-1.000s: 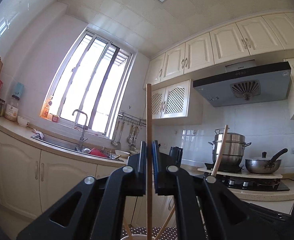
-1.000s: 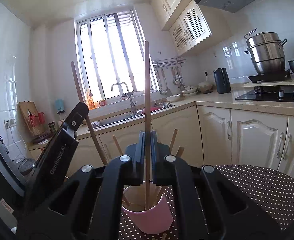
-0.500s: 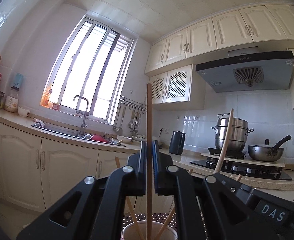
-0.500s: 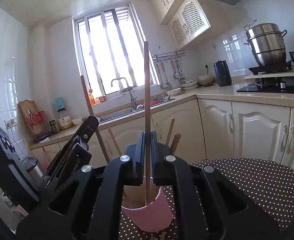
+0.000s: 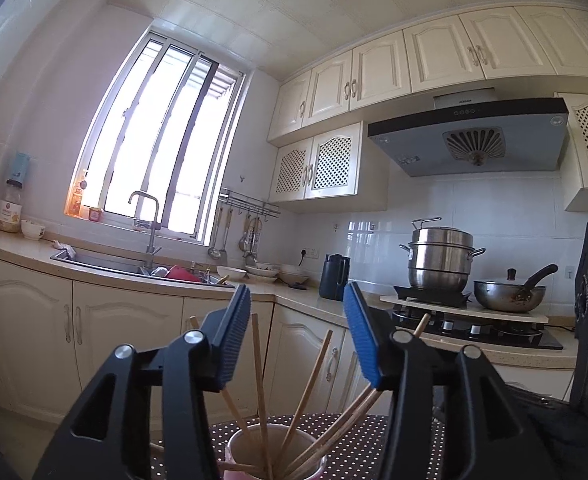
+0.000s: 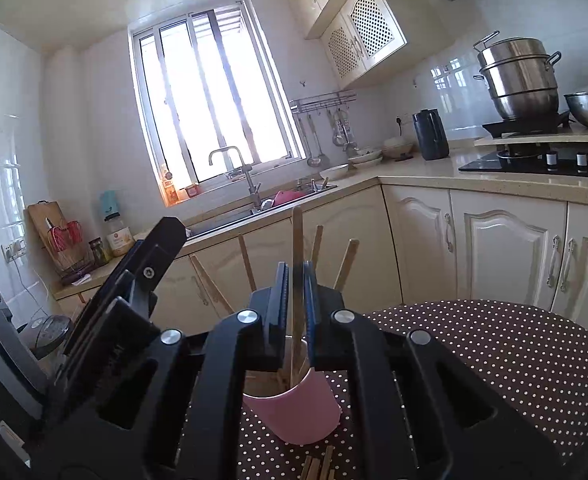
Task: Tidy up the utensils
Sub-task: 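Open both tools to release the chopsticks into the cup and withdraw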
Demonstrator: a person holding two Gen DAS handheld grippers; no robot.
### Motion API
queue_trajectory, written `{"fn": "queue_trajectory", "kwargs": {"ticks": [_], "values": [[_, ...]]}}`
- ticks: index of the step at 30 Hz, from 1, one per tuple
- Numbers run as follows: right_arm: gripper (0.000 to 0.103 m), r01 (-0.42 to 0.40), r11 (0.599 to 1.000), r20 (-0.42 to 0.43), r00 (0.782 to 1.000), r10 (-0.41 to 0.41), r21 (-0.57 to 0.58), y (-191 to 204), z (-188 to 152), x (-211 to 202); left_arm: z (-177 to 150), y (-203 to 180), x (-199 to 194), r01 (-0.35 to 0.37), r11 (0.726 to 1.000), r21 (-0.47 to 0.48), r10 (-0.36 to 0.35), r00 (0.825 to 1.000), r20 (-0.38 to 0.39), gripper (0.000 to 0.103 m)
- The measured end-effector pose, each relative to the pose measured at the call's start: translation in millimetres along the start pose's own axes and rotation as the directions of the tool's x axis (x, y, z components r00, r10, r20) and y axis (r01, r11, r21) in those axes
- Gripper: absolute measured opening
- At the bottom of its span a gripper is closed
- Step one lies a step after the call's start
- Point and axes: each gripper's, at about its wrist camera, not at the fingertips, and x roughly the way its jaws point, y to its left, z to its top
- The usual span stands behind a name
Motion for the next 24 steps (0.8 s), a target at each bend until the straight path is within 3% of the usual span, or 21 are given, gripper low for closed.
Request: {"fn": "queue_trajectory", "kwargs": {"ticks": [4,14,24], "values": [[0.020,0.019,1.000,0.011,1.000,-0.019,0.015,-3,4,-13,13,-8,-10,0.038,0.999,0.012,-0.038,0.999,-0.004,0.054],[0.021,0.047,0.999,0.018,0.999,-0.047,-0.019,12,13,-57,37,-18,-52,0.053,0.996,0.066,-0.051,0.998,-0.044,0.062],[0.021,0.076,0.997,-0.031,0.997,-0.077,-0.034,19,-15,-91,23,-12,-92,0.050,0.993,0.110,-0.031,0.986,-0.164,0.066]]}}
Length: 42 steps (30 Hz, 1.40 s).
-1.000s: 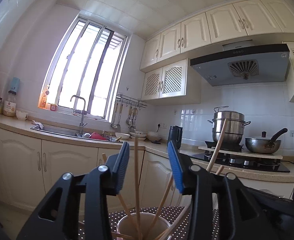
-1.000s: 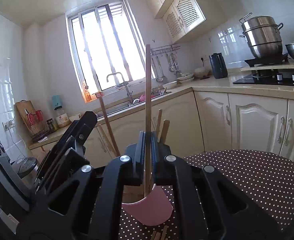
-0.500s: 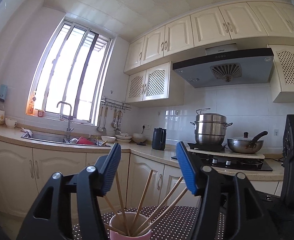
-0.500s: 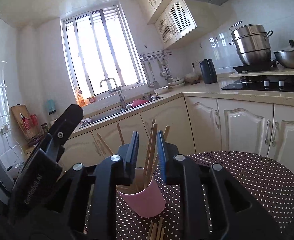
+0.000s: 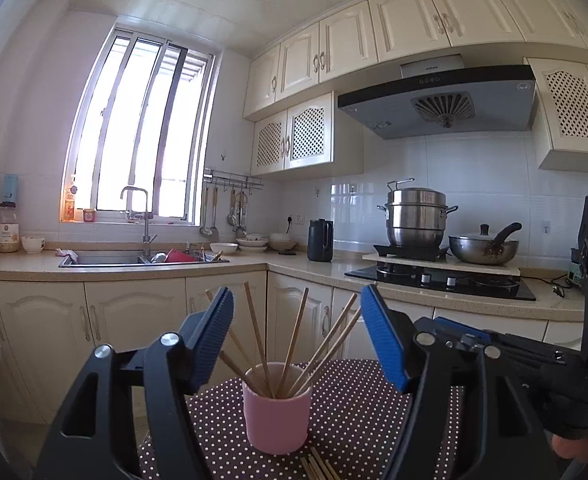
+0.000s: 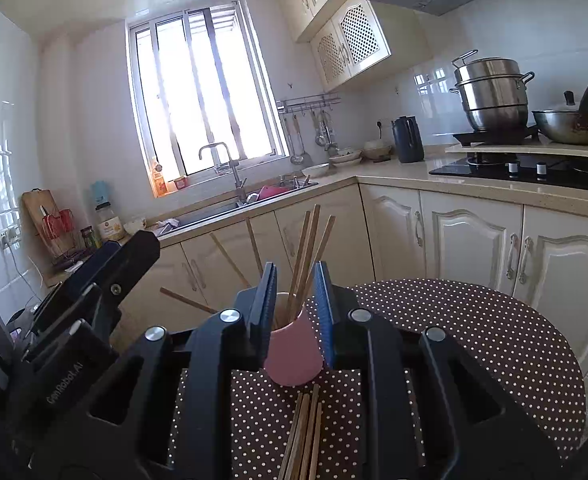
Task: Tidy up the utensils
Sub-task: 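Open both tools to release the chopsticks into the cup and withdraw, then lower both tools to the chopstick pile and pinch one chopstick each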
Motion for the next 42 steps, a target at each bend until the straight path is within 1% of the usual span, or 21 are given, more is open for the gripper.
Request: {"fn": "queue_trajectory", "kwargs": {"ticks": [4,5,7,10,12,13,16,18,19,21,24,25,26,27,29,31,33,36,37,40,42], "values": [[0.021,0.019,1.000,-0.033,0.999,-0.019,-0.009,0,-11,-9,-12,2,-3,-0.003,1.000,0.006,0.003,0.997,-0.078,0.067],[0.022,0.024,1.000,-0.046,0.999,-0.025,-0.014,0,-15,-10,-16,3,-3,0.008,1.000,0.008,-0.007,0.994,-0.113,0.067],[0.022,0.036,0.999,-0.080,0.996,-0.037,-0.020,-1,-23,-9,-25,4,2,0.033,0.999,0.017,-0.029,0.982,-0.189,0.068],[0.022,0.047,0.998,-0.131,0.990,-0.051,-0.030,-2,-34,-6,-39,6,7,0.038,0.998,0.040,-0.025,0.958,-0.287,0.068],[0.022,0.051,0.998,-0.166,0.984,-0.056,-0.037,-2,-42,-4,-49,9,11,0.054,0.998,0.028,-0.041,0.937,-0.347,0.068],[0.022,0.053,0.998,-0.186,0.981,-0.060,-0.039,-2,-47,-3,-54,12,14,0.064,0.998,0.014,-0.054,0.922,-0.384,0.068],[0.022,0.059,0.997,-0.254,0.965,-0.068,-0.044,-5,-59,5,-72,20,29,0.097,0.994,-0.054,-0.111,0.850,-0.515,0.068],[0.022,0.061,0.997,-0.284,0.956,-0.071,-0.043,-6,-66,8,-86,23,39,0.103,0.990,-0.097,-0.141,0.794,-0.592,0.068],[0.024,0.063,0.997,-0.306,0.949,-0.074,-0.043,-7,-70,10,-92,23,44,0.097,0.991,-0.097,-0.136,0.773,-0.620,0.068],[0.027,0.068,0.997,-0.334,0.939,-0.076,-0.034,-10,-74,12,-108,20,53,0.085,0.995,-0.058,-0.101,0.718,-0.689,0.068],[0.038,0.073,0.997,-0.366,0.927,-0.076,-0.024,-15,-81,14,-130,15,62,0.085,0.996,-0.013,-0.065,0.652,-0.755,0.068],[0.045,0.075,0.997,-0.369,0.926,-0.077,-0.021,-17,-83,14,-136,14,64,0.089,0.996,-0.016,-0.069,0.633,-0.771,0.068],[0.046,0.075,0.997,-0.372,0.925,-0.078,-0.020,-17,-84,14,-142,13,66,0.092,0.995,-0.026,-0.077,0.616,-0.784,0.068],[0.046,0.074,0.997,-0.379,0.922,-0.075,-0.018,-18,-86,14,-145,12,68,0.092,0.995,-0.033,-0.082,0.604,-0.792,0.068],[0.046,0.077,0.997,-0.388,0.918,-0.077,-0.016,-19,-87,15,-151,8,70,0.097,0.994,-0.046,-0.095,0.593,-0.800,0.068],[0.046,0.079,0.997,-0.396,0.915,-0.078,-0.012,-21,-89,16,-157,3,72,0.108,0.993,-0.053,-0.106,0.575,-0.811,0.068],[0.046,0.080,0.997,-0.409,0.909,-0.076,-0.007,-23,-92,17,-163,-1,73,0.115,0.992,-0.042,-0.100,0.563,-0.821,0.067],[0.046,0.077,0.997,-0.427,0.901,-0.073,-0.007,-26,-93,20,-168,-3,79,0.113,0.992,-0.047,-0.100,0.530,-0.842,0.067],[0.046,0.074,0.997,-0.437,0.897,-0.070,-0.008,-27,-95,21,-169,0,79,0.114,0.992,-0.061,-0.112,0.532,-0.840,0.067],[0.046,0.062,0.998,-0.467,0.882,-0.061,-0.013,-27,-98,26,-171,5,78,0.102,0.993,-0.055,-0.101,0.526,-0.845,0.067],[0.046,0.054,0.998,-0.487,0.871,-0.058,-0.022,-25,-100,30,-173,10,77,0.098,0.995,-0.025,-0.072,0.515,-0.854,0.067]]}}
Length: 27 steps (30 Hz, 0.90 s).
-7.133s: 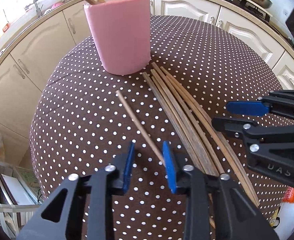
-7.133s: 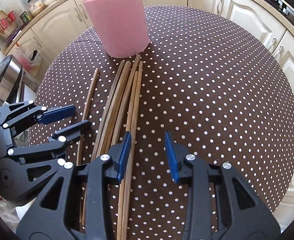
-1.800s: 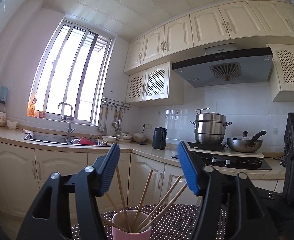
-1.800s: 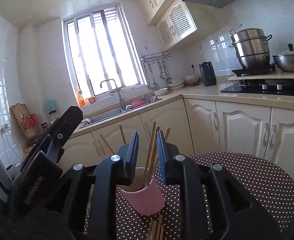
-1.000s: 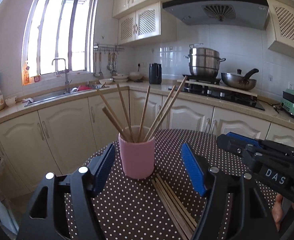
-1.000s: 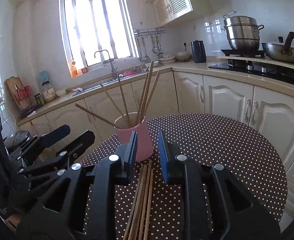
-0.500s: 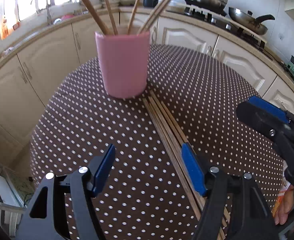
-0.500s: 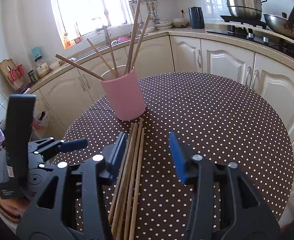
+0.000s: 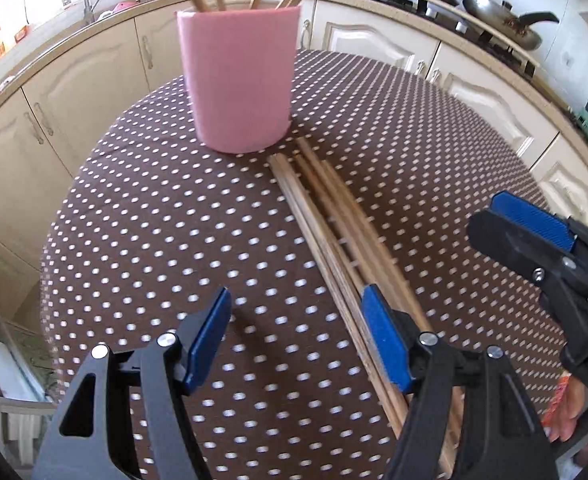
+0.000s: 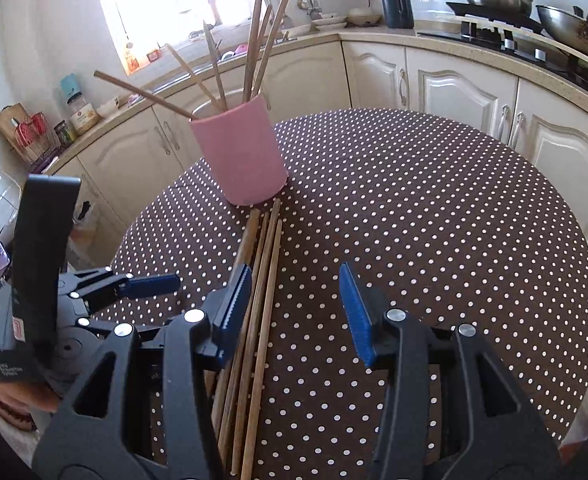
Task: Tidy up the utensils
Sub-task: 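Lower both tools to the chopstick pile and pinch one chopstick each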
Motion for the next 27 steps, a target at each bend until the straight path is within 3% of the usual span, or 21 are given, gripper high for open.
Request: {"fn": "queue_trajectory", "kwargs": {"ticks": [6,12,15,19,27], "values": [[0.046,0.000,0.999,-0.087,0.996,-0.005,-0.049,8,-1,14,-8,18,-6,0.035,0.999,-0.020,-0.035,0.999,-0.004,0.067],[0.046,0.005,0.997,-0.164,0.986,-0.019,-0.083,14,1,28,-10,26,-8,0.004,1.000,-0.008,-0.004,1.000,-0.013,0.067],[0.046,0.005,0.997,-0.170,0.985,-0.019,-0.080,14,2,30,-6,26,-8,0.026,0.999,-0.040,-0.027,1.000,-0.015,0.067],[0.046,0.000,0.997,-0.179,0.984,-0.013,-0.071,13,2,31,0,16,-6,-0.030,1.000,-0.004,0.030,0.999,-0.017,0.067],[0.046,0.000,0.998,-0.194,0.981,-0.012,-0.061,6,6,35,22,8,8,-0.054,0.998,-0.027,0.052,0.996,-0.066,0.067]]}}
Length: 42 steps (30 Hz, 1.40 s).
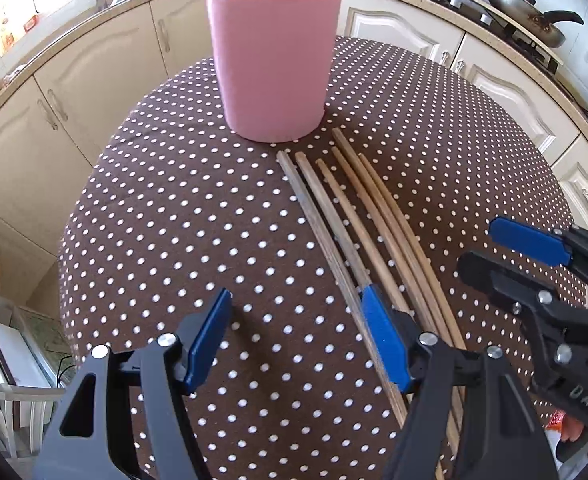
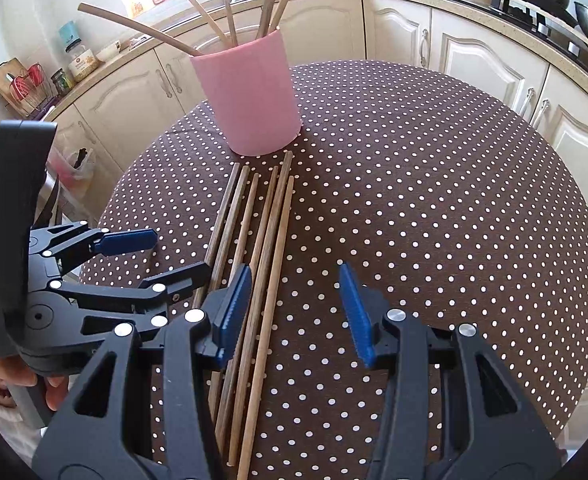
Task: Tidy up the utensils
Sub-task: 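Lower both tools to the chopstick pile and pinch one chopstick each, then lift both held chopsticks upright above the pink cup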
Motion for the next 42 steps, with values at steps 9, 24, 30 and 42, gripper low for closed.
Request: {"fn": "queue_trajectory", "kwargs": {"ticks": [9,24,30,42], "values": [[0.046,-0.032,0.999,-0.078,0.996,0.032,0.003,-4,8,14,11,-2,1,-0.023,0.997,0.079,0.022,1.000,0.005,0.025],[0.027,0.049,0.996,-0.216,0.974,-0.063,-0.069,15,34,51,10,17,2,0.026,0.995,0.095,-0.025,1.000,-0.019,0.007],[0.020,0.089,0.980,-0.280,0.950,-0.137,-0.178,41,46,67,15,12,4,0.010,0.994,0.105,-0.006,0.999,-0.044,0.007],[0.006,0.016,0.993,-0.238,0.970,-0.042,-0.114,22,41,61,4,26,2,0.076,0.995,0.071,-0.077,0.997,0.011,0.006]]}}
